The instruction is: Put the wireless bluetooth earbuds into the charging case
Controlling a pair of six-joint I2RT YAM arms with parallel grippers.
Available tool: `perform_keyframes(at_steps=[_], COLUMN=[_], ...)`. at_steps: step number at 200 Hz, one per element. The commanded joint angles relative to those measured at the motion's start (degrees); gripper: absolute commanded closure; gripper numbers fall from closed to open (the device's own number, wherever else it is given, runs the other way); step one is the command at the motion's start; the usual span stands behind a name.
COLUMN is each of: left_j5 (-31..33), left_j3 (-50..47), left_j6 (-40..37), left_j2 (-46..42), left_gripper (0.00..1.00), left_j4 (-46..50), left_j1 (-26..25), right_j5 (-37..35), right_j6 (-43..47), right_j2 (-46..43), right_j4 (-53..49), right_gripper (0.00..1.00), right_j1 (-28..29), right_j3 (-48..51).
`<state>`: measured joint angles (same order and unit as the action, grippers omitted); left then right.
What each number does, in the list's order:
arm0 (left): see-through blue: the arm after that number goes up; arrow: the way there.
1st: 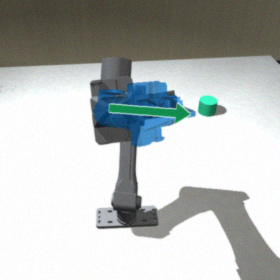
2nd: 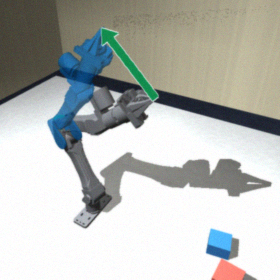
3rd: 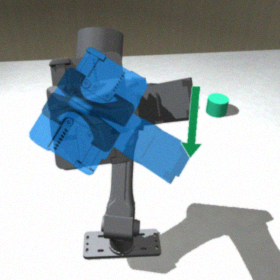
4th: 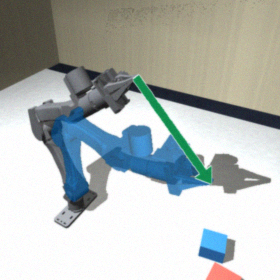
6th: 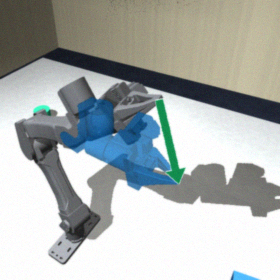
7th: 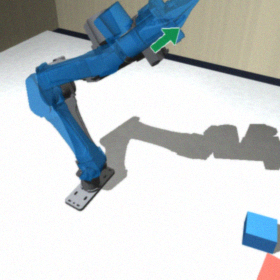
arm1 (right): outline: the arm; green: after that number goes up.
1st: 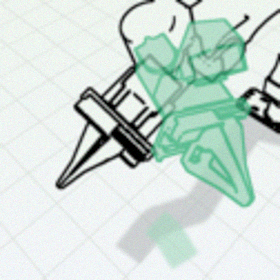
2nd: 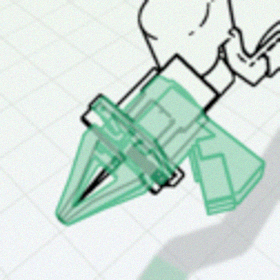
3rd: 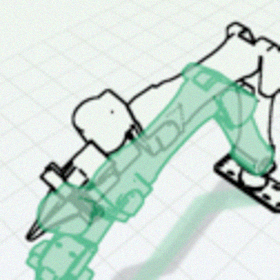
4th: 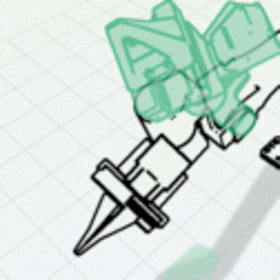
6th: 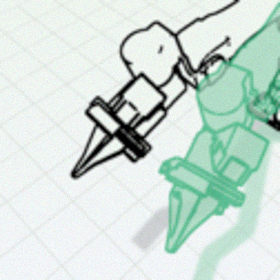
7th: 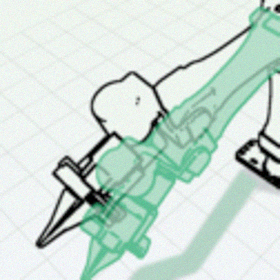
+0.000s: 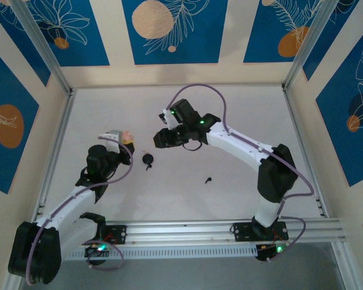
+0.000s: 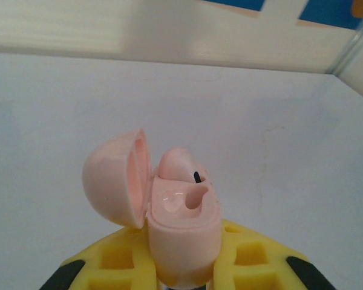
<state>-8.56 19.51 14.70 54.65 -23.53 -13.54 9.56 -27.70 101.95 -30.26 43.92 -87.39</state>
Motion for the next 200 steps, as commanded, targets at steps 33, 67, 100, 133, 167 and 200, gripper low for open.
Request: perform_keyframes(at_steps=[33,67,100,133,167,200], left_j5=[-1.09,-1.97,-3.13,-3.57,-3.92,-4.10], left_j3=[-1.70,-2.49,-2.24,-2.11,-2.18,-2.15], left_j6=[6.14,7.64,8.10,8.77,8.89,8.60], left_j2=[-1.46,-2.81,-3.03,-3.00,-3.14,-3.86], left_gripper=[0.93,0.93,0.93,0.92,0.93,0.92], left_j4=[4.23,5.79,7.52,8.10,9.11,9.86], left_j1=[6.58,10.62,13.82,15.92,17.31,17.98], right_j5=[4.53,6.29,6.43,7.13,6.19,2.67], right_j6=[11.03,16.30,20.57,23.33,27.60,31.18], right_j2=[13.13,21.72,28.48,33.99,40.00,44.07], right_j4=[-4.68,-8.10,-11.18,-12.74,-17.12,-20.77], right_gripper=[0.61,0.61,0.60,0.58,0.57,0.57], right_j1=[0.80,1.10,1.25,1.35,1.82,2.51], right_j3=[-14.05,-23.71,-31.14,-36.40,-43.59,-48.34])
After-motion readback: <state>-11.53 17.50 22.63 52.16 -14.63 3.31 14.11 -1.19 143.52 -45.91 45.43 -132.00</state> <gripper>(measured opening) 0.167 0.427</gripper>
